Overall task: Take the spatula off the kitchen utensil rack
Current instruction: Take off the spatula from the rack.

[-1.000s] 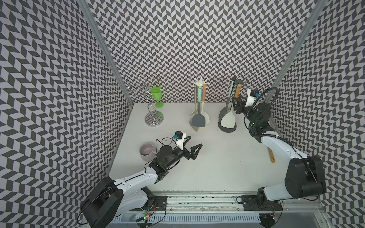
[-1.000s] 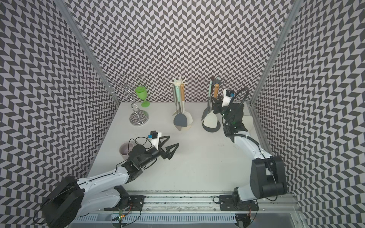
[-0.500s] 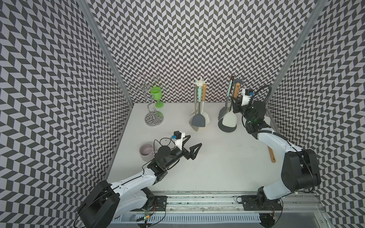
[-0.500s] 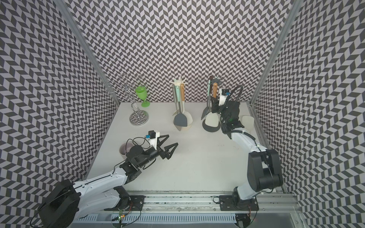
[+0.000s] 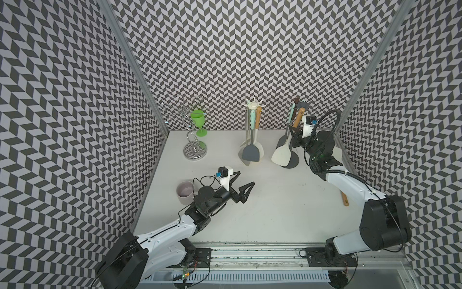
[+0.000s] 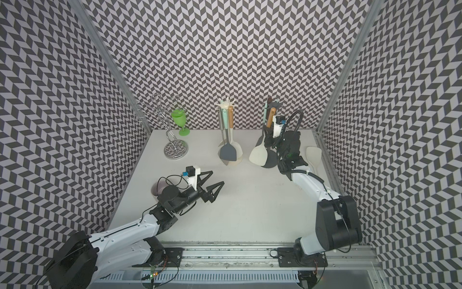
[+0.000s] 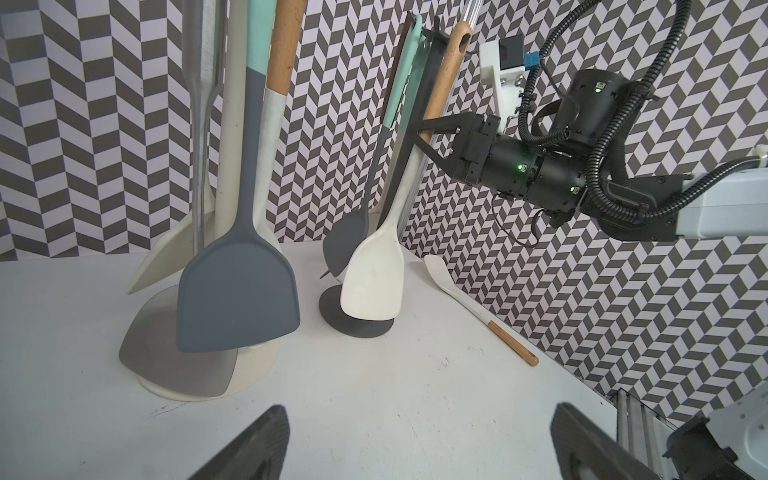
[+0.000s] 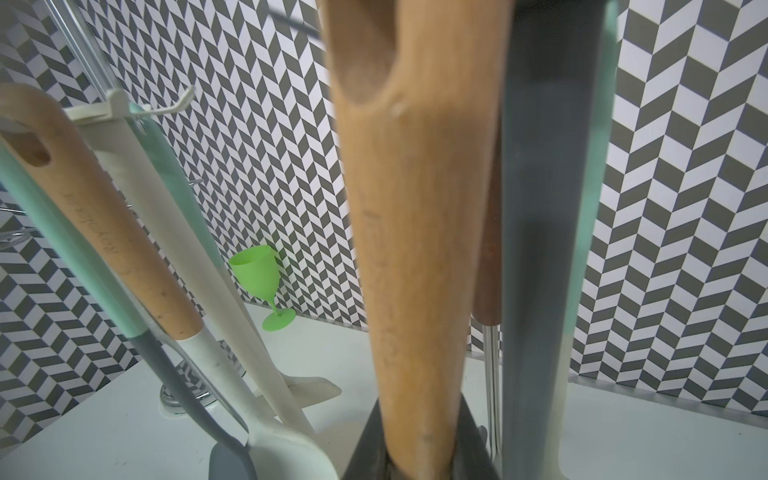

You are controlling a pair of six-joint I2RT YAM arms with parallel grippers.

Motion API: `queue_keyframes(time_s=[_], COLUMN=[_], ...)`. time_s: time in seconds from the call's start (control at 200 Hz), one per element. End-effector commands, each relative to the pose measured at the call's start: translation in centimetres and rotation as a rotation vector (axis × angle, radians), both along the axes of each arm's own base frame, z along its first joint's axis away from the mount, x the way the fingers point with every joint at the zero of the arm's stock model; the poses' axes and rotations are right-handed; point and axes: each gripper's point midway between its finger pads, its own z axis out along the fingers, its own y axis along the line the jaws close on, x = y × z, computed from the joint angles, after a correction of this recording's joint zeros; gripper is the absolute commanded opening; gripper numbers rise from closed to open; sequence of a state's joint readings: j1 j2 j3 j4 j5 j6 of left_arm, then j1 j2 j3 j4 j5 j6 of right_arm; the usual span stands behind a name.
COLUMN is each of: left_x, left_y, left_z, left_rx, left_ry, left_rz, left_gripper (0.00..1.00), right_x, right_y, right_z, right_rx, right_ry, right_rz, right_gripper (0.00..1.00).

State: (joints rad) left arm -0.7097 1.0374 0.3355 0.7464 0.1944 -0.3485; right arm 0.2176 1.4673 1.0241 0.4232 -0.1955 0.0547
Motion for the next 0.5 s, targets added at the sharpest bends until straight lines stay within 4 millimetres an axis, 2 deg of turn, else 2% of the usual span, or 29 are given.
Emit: queue_keyframes(time_s=[0.0,0.235,0.386,0.496], left_x=[-0.2,-0.2,-0.3,-0.3], left_y=[0.3,0.3,0.3,0.4], left_z=[0.4,0.3,0.4,0.3], left_rx=[-0.005,-0.004,-0.004,-0.001], left_ry=[-0.026,-0.029,-0.036,-0.036], left_rz=[0.008,0.005,0.008,0.012], left_gripper=[1.0,1.0,1.0,1.0], right_x=[-2.0,-4.2,-4.9,-6.2], right_y=[0.2,0.6,1.1,1.3], right_z=[3.3,4.6,4.3,4.0], right_rx=[-0.018,-0.024,-0.034,-0.018], right_ry=[-0.111,-0.148,-0.115,-0.102], right_rz=[0.023,0.069,0.109,0.139], right_gripper=[0.0,0.0,0.0,0.0])
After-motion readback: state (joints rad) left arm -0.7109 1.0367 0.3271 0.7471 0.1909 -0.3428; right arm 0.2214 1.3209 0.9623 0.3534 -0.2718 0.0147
